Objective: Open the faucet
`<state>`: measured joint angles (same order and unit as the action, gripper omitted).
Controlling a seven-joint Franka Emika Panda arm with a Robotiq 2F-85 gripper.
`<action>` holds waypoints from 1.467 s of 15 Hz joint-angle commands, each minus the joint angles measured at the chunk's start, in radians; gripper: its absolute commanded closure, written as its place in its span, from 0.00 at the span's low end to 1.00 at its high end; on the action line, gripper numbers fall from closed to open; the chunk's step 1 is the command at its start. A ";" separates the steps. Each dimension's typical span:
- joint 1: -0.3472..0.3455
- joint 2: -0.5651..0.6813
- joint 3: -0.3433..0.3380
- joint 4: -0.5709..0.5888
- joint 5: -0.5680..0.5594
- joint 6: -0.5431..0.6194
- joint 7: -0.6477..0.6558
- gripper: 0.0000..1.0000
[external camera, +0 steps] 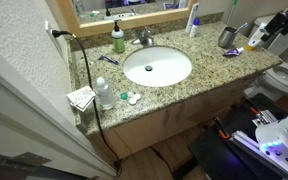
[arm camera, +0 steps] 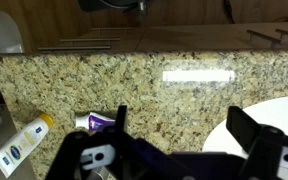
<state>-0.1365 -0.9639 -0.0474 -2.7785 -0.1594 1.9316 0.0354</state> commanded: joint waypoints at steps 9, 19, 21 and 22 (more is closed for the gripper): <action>0.023 0.103 0.080 0.022 -0.003 0.023 0.075 0.00; 0.136 0.425 0.233 0.294 0.061 0.121 0.268 0.00; 0.136 0.466 0.229 0.323 0.061 0.119 0.267 0.00; 0.143 0.508 0.240 0.327 0.046 0.111 0.250 0.00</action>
<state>-0.0156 -0.4948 0.1958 -2.4557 -0.0915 2.0540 0.2967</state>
